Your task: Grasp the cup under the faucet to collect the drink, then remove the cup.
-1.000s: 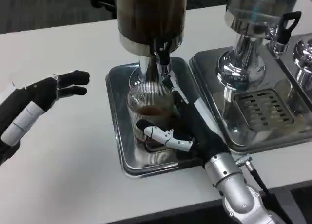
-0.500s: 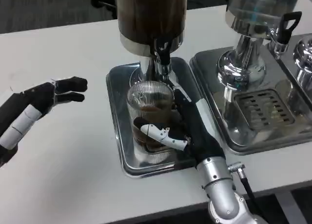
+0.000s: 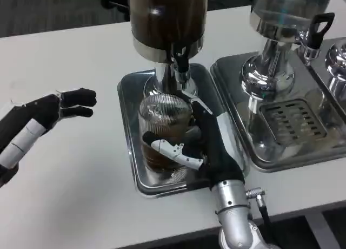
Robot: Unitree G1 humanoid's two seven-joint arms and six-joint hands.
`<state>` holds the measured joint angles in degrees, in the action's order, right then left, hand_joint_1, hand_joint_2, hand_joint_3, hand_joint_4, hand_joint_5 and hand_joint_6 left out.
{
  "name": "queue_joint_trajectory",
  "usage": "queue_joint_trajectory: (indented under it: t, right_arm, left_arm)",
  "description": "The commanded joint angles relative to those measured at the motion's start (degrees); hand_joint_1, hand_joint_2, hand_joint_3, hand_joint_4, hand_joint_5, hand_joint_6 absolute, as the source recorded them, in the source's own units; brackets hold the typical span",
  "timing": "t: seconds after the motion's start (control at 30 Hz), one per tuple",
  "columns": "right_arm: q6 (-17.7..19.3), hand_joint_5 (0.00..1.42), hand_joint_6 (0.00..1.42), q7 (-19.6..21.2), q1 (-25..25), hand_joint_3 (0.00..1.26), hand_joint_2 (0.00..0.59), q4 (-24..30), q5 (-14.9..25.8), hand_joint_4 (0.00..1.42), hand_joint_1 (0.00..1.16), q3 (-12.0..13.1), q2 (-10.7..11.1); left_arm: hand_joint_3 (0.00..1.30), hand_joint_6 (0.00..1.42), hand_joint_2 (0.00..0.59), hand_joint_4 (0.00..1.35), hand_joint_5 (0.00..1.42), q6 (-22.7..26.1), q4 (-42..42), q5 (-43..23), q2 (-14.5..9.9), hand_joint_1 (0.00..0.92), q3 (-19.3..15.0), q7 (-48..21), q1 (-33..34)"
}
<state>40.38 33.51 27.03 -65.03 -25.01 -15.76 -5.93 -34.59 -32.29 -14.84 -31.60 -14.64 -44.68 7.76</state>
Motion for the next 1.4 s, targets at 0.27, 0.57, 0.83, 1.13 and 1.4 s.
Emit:
queue_joint_trajectory:
  t: [0.27, 0.57, 0.83, 1.13, 1.4]
  right_arm:
    - [1.2, 0.79, 1.08, 9.47, -1.39, 0.4, 0.213, 0.27, -3.9, 0.62, 0.79, -1.57, 0.27]
    - [1.86, 0.86, 1.17, 15.2, -1.68, 0.46, 0.218, 1.12, -6.14, 0.68, 0.8, -2.15, 0.99]
    - [2.7, 0.95, 1.28, 19.23, -2.48, 0.53, 0.225, 3.53, -8.09, 0.75, 0.81, -3.14, 2.83]
    - [3.98, 1.03, 1.37, 22.05, -5.39, 0.58, 0.189, 8.58, -9.44, 0.79, 0.89, -3.31, 4.59]
    - [4.07, 1.04, 1.39, 21.01, -7.98, 0.6, 0.17, 11.42, -9.3, 0.81, 0.9, -2.88, 6.21]
  left_arm:
    - [0.32, 0.17, 0.095, 0.27, 0.28, 0.47, 0.52, 0.72, -0.62, 0.0, 0.5, 0.28, -0.77]
    - [0.31, 0.17, 0.095, 0.27, 0.28, 0.47, 0.2, 0.73, -0.54, 0.0, 0.6, 0.22, -0.64]
    - [0.31, 0.17, 0.091, 0.28, 0.29, 0.5, -0.24, 0.73, -0.39, 0.0, 0.84, 0.1, -0.17]
    - [0.3, 0.17, 0.092, 0.28, 0.29, 0.36, -1.15, 0.75, -0.05, 0.0, 1.28, 0.05, 0.68]
    - [0.3, 0.17, 0.093, 0.28, 0.3, -0.29, -2.07, 0.62, -0.02, 0.0, 1.96, 0.23, 1.66]
